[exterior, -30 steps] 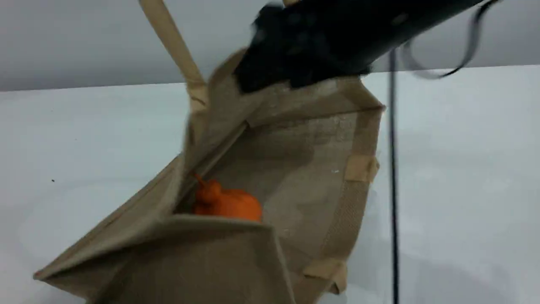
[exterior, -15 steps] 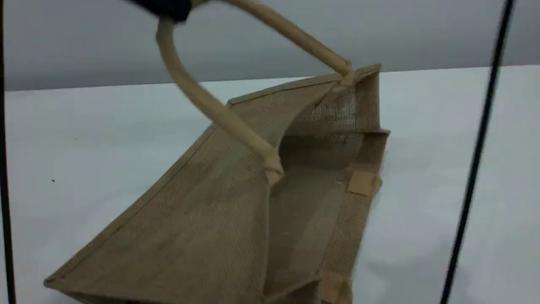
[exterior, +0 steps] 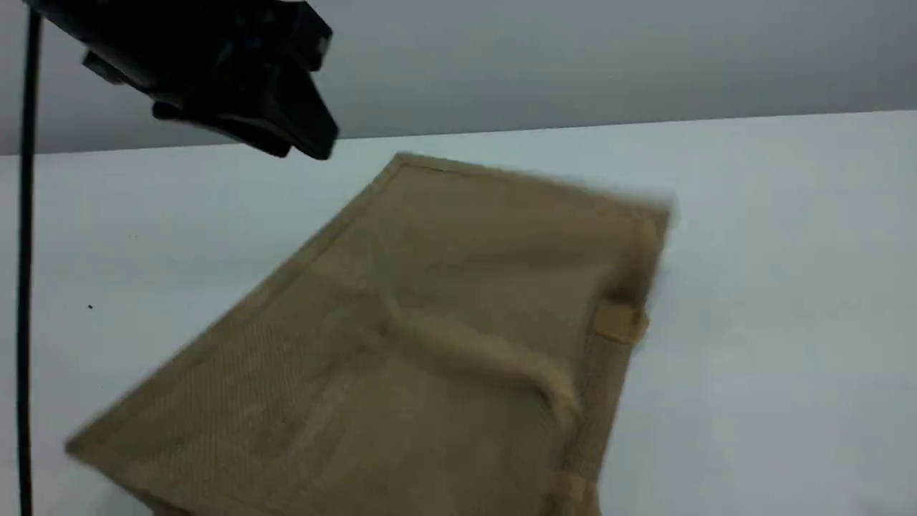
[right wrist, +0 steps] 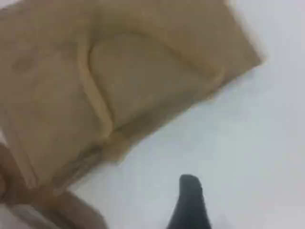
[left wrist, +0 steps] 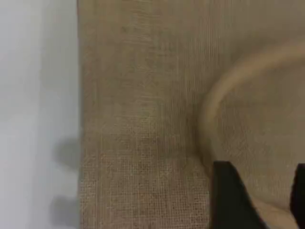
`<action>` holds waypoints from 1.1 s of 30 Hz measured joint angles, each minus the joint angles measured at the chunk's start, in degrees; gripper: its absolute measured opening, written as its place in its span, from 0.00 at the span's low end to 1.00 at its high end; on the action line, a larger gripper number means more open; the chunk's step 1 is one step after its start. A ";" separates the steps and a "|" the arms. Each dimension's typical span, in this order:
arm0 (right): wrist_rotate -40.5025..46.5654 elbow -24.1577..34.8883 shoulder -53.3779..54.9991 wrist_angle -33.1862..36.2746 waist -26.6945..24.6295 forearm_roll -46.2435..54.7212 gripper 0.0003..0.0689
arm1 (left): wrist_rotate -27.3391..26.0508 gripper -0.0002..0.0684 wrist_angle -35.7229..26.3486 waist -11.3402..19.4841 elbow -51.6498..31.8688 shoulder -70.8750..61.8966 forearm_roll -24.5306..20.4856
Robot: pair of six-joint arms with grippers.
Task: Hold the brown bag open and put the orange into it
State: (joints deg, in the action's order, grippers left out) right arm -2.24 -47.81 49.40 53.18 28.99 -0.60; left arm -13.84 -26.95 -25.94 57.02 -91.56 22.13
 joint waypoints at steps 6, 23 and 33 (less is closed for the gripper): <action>2.24 0.00 -2.88 5.77 0.00 5.20 0.69 | -7.02 0.60 -0.75 0.00 0.05 -0.94 10.28; 4.78 4.69 -20.62 14.82 0.00 5.18 0.69 | -7.48 0.61 -23.79 0.00 0.11 17.14 10.64; 4.67 18.50 -41.45 8.53 0.00 1.46 0.69 | -2.71 0.61 -31.29 0.00 -3.28 33.80 10.76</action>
State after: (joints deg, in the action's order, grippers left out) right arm 2.44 -29.32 7.94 61.72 28.99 0.86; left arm -16.54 -58.24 -25.94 53.73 -57.75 32.89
